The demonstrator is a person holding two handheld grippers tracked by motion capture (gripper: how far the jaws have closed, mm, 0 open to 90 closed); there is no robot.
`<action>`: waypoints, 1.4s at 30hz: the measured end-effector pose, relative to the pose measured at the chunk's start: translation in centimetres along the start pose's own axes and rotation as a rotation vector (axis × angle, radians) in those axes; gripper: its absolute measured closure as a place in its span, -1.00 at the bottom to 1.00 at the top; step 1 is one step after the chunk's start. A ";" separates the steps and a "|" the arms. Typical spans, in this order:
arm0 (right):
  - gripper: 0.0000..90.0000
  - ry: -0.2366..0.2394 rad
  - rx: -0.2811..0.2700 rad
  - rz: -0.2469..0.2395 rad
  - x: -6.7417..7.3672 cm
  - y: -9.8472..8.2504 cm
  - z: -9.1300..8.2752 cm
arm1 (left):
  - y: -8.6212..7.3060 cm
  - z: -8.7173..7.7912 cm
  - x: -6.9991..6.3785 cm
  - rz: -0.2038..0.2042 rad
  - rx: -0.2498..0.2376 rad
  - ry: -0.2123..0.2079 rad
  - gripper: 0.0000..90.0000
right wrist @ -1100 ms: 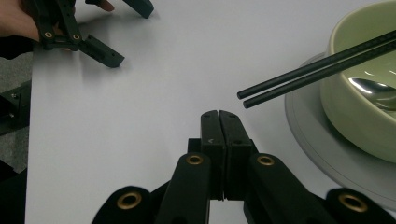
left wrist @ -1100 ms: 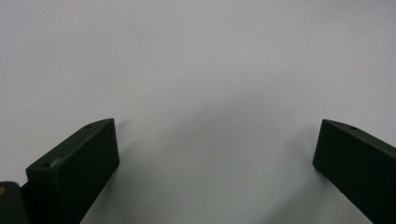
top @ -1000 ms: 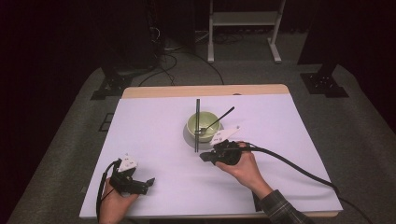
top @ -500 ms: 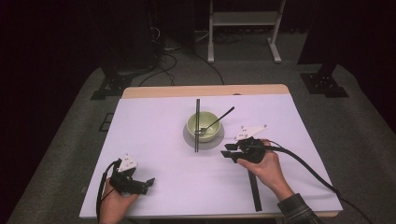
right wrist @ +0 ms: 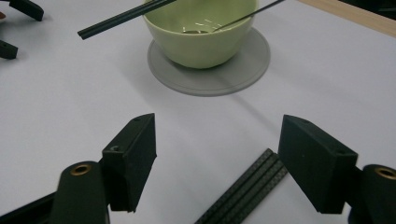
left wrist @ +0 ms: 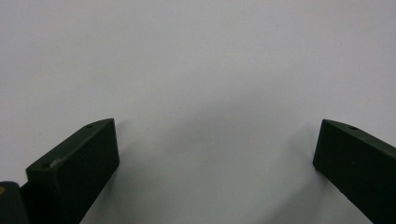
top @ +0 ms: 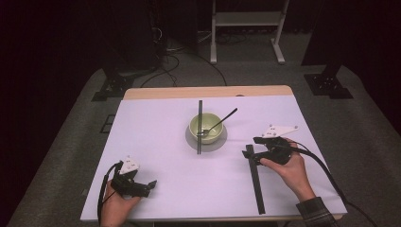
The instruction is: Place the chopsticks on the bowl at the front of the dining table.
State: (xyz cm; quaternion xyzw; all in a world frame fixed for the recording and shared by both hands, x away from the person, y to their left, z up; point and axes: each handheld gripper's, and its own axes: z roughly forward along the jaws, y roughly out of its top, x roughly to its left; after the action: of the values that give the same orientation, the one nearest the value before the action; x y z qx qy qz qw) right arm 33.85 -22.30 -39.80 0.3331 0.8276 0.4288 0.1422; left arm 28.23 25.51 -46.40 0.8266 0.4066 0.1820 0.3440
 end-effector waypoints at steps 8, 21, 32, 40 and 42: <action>-0.67 -0.046 0.004 0.028 -0.8 -1.2 -1.9 | 0.0 0.0 0.0 0.001 0.000 0.000 -1.00; -0.67 -0.126 -0.018 0.088 -2.7 -3.7 -4.4 | 0.0 0.0 0.0 -0.002 0.000 0.000 -1.00; -0.67 -0.146 -0.026 0.121 -3.2 -5.8 -5.7 | 0.0 0.0 0.0 -0.001 0.001 0.000 -1.00; -0.67 -0.163 -0.019 0.130 -3.2 -7.2 -6.2 | 0.0 0.0 0.0 0.001 0.003 -0.001 -1.00; -0.67 -0.172 -0.008 0.127 -3.1 -7.5 -6.2 | 0.0 0.0 0.0 0.001 0.003 0.000 -1.00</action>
State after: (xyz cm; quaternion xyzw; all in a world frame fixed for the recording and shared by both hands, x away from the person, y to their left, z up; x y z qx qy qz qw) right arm 29.70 -31.30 -42.28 0.4198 0.7878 0.4102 0.1867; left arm 28.23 25.53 -46.39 0.8274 0.4063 0.1814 0.3427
